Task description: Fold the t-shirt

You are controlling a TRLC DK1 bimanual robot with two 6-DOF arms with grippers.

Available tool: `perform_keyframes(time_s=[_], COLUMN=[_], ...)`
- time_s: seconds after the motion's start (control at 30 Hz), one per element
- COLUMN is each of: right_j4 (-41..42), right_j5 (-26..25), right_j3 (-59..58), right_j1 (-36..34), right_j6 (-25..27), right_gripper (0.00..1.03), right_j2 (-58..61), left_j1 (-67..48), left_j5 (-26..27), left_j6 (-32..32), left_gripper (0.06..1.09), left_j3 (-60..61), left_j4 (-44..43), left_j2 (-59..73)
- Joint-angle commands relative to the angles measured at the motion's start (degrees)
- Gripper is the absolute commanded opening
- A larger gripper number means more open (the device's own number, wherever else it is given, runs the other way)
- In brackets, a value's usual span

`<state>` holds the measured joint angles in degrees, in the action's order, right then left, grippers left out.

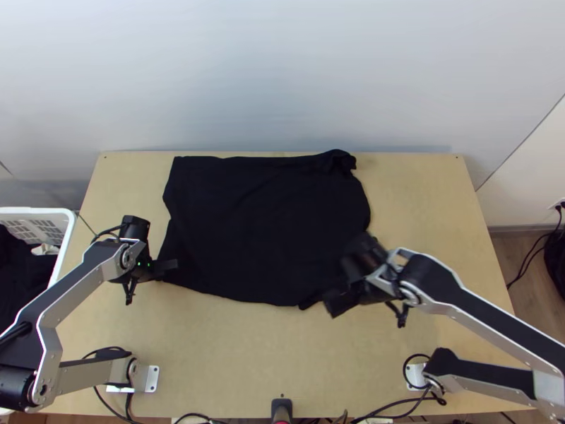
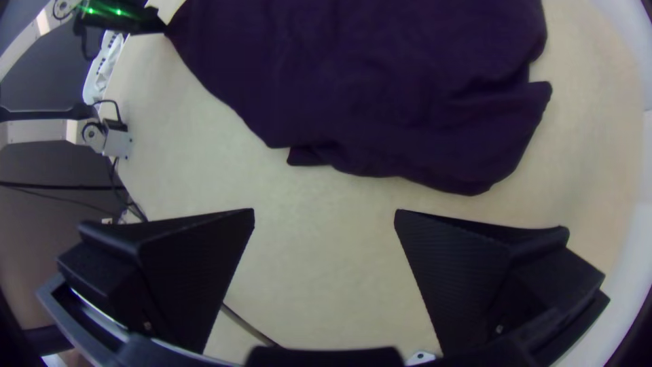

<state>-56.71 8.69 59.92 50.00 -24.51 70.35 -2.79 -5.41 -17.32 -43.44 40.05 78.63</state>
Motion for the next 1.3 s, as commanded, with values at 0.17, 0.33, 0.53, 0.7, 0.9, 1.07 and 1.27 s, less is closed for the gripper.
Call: perform_keyframes(time_s=[0.17,0.33,0.53,0.7,0.9,1.07,1.27], right_j4=[5.56,10.74,16.37,18.48,19.53,20.94,20.85], right_j5=[7.57,7.04,5.73,4.58,3.62,2.03,-0.34], right_j3=[-0.95,-2.26,-3.5,-3.14,-0.95,-1.21,-2.88], right_j1=[5.37,4.05,3.26,3.26,3.44,3.35,2.82], right_j6=[-0.89,-1.15,-2.29,-2.47,-2.91,-2.65,-0.62], right_gripper=[0.96,0.91,0.9,0.9,0.81,0.45,0.03], right_j2=[13.59,17.63,20.36,23.08,25.98,25.89,23.52], left_j1=[2.44,2.44,2.35,2.79,2.79,3.05,3.58], left_j5=[-0.13,-0.13,-0.13,-0.13,-0.13,-0.13,-0.13], left_j6=[-0.96,-1.66,-1.84,-1.75,-1.75,-1.75,-1.66], left_gripper=[0.09,0.09,0.09,0.09,0.09,0.09,0.09], left_j3=[-8.24,-10.88,-13.16,-13.86,-13.78,-13.6,-13.69], left_j4=[0.2,0.03,0.03,0.03,0.11,0.38,1.08], left_j2=[-6.47,-7.7,-7.7,-7.61,-7.61,-7.7,-8.14])
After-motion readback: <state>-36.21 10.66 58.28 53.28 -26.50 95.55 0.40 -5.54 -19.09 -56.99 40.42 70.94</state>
